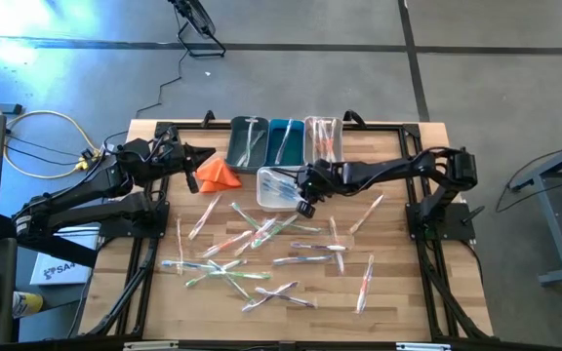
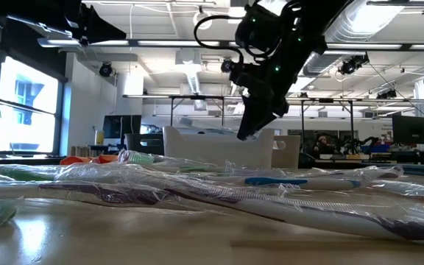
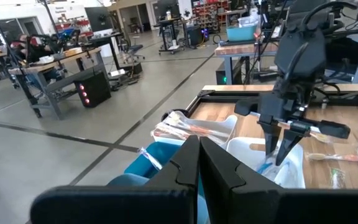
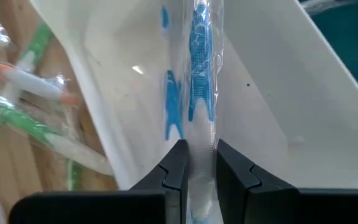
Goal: Pick & Place Toothbrushes
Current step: Put the blue toothbrush into the white bin
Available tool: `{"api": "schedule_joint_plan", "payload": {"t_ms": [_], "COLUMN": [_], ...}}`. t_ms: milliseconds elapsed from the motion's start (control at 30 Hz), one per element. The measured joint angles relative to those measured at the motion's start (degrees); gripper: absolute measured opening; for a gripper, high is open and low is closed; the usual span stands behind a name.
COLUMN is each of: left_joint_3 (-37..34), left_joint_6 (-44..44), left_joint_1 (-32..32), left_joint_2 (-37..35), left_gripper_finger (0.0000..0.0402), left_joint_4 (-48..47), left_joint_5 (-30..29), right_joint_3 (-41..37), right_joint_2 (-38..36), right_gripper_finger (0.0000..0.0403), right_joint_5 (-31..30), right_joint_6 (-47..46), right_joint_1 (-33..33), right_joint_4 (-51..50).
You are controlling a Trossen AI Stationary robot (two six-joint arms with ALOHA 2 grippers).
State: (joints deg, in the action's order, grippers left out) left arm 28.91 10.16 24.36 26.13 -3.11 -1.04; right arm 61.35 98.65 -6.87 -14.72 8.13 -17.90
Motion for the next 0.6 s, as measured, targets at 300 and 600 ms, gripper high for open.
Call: {"api": "schedule_joint_plan", "payload": {"t_ms": [300, 600], "left_joint_3": [0.00, 0.00], "left_joint_6": [0.02, 0.02], "left_joint_1": [0.00, 0.00], "left_joint_2": [0.00, 0.00], "left_gripper_finger": [0.0008, 0.0008], "left_joint_4": [0.00, 0.00], "left_joint_5": [-0.02, -0.01], "right_joint_3": [-0.01, -0.01], "right_joint_2": [0.07, 0.15], "right_gripper_finger": [0.0044, 0.0045], "right_joint_5": [1.37, 3.31], "right_joint_6": [-0.01, -0.07], "right_joint_1": [1.38, 1.39], "right_joint_4": [-1.63, -1.80]}}
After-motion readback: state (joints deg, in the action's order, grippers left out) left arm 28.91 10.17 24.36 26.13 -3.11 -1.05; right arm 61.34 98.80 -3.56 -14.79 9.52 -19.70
